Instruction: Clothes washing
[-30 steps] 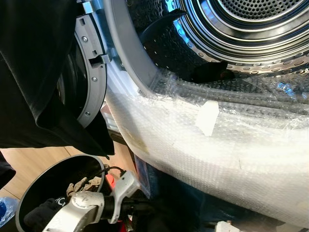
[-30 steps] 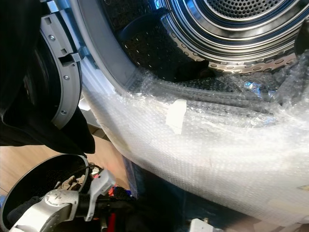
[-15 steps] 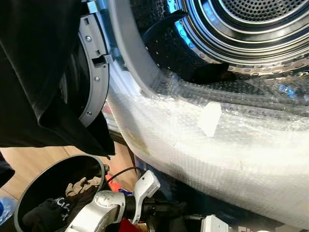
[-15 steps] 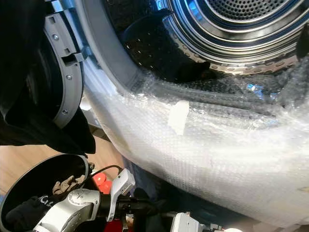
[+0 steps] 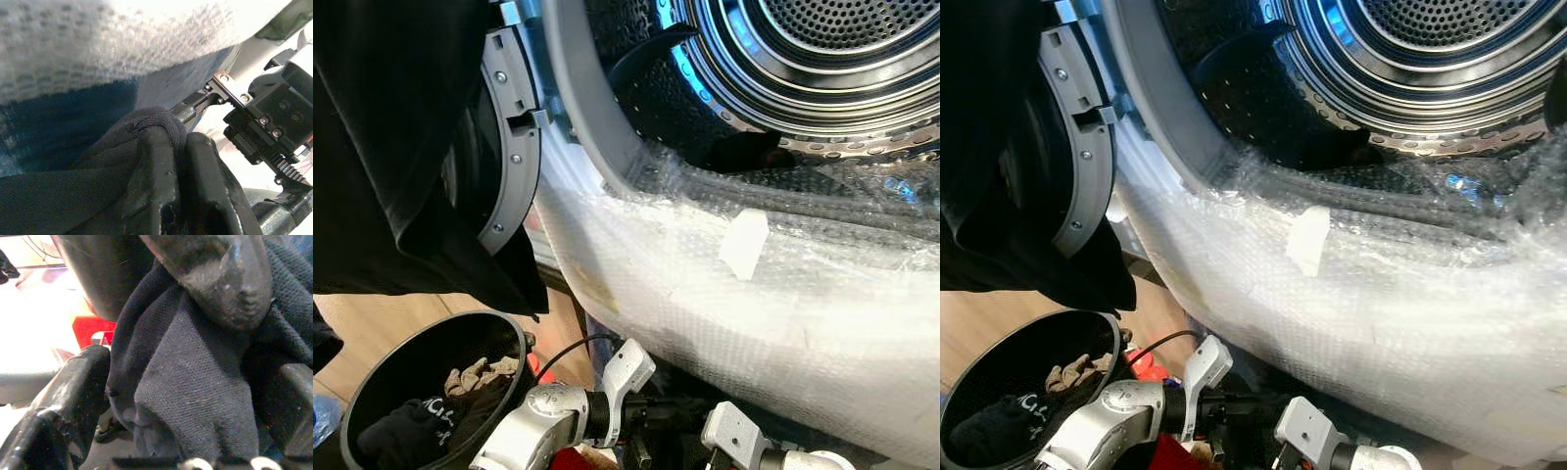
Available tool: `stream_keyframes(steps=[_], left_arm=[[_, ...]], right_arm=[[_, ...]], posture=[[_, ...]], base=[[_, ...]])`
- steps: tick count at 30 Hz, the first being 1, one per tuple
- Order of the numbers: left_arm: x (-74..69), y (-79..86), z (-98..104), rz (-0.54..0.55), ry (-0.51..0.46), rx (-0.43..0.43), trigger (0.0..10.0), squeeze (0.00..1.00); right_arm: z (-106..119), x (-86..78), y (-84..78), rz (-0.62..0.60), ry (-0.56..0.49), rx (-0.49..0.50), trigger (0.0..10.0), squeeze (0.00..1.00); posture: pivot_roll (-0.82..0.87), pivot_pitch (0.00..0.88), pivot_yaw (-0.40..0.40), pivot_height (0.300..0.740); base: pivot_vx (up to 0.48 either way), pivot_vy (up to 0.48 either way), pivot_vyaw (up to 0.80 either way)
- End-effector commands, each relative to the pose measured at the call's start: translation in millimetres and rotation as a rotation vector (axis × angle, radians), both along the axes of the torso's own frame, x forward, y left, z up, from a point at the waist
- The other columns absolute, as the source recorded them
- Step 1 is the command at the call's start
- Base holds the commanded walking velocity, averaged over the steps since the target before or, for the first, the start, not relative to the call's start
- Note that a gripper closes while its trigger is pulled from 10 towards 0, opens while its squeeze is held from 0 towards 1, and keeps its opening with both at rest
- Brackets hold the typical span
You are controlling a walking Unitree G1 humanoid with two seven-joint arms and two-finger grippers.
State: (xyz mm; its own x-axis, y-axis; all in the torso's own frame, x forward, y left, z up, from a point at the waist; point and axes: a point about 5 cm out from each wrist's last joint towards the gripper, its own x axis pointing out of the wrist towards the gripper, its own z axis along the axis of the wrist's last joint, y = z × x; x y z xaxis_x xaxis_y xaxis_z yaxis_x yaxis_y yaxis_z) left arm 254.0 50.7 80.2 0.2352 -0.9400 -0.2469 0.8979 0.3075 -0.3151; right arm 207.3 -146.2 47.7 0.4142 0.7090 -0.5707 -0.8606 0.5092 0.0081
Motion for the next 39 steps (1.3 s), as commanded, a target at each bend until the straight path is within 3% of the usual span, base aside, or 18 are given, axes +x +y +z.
stream_keyframes(steps=[1,7,14,17,19,20,21,26,30,39], left_arm=[[0.2,-3.1,7.9,-0.016,-0.031,-0.032,0.0,0.00],[1.1,-5.1,8.2,-0.009,-0.032,-0.037,0.0,0.00],[3.5,-4.2,8.7,0.007,-0.036,-0.042,0.0,0.00],[3.4,-2.0,9.0,0.011,-0.037,-0.041,0.0,0.00],[4.0,-0.6,9.0,0.017,-0.038,-0.039,0.0,0.00],[4.4,-0.2,9.3,0.020,-0.040,-0.038,0.0,0.00],[4.9,0.4,9.4,0.021,-0.041,-0.037,0.0,0.00],[5.4,1.1,9.5,0.019,-0.045,-0.034,0.0,0.00],[4.6,0.4,9.1,0.011,-0.045,-0.034,0.0,0.00],[3.9,-0.4,9.1,-0.002,-0.044,-0.040,0.0,0.00]], right_arm=[[-3.1,-2.1,3.1,-0.011,0.030,0.015,10.0,0.00],[-12.1,-2.4,0.1,-0.085,0.058,-0.001,10.0,0.00],[-29.9,15.3,-3.4,-0.436,0.165,0.107,10.0,0.00],[-28.0,18.0,-0.5,-0.478,0.194,0.183,10.0,0.00],[-27.5,16.3,1.5,-0.443,0.185,0.180,10.0,0.00],[-28.1,16.2,1.2,-0.440,0.178,0.169,8.8,0.00],[-29.6,14.8,0.2,-0.427,0.166,0.155,0.0,0.00],[-31.0,11.2,-1.6,-0.374,0.144,0.120,0.0,0.00],[-30.2,12.6,-2.3,-0.401,0.154,0.183,0.0,0.00],[-33.1,4.9,-1.7,-0.339,0.152,0.180,0.0,0.00]], posture=[[-0.13,0.002,0.111,0.740],[-0.15,0.000,0.112,0.740],[-0.14,0.000,0.107,0.740],[-0.14,0.000,0.111,0.740],[-0.14,0.000,0.111,0.740],[-0.14,0.000,0.111,0.740],[-0.14,0.000,0.113,0.740],[-0.14,0.000,0.116,0.740],[-0.15,0.000,0.121,0.740],[-0.16,0.000,0.126,0.740]], base=[[0.000,0.000,0.00],[0.000,0.000,0.00],[0.000,0.000,0.00],[0.000,0.000,0.00],[0.000,0.000,0.00],[0.000,0.000,0.00],[0.000,0.000,0.00],[0.000,0.000,0.00],[0.000,0.000,0.00],[0.000,0.000,0.00]])
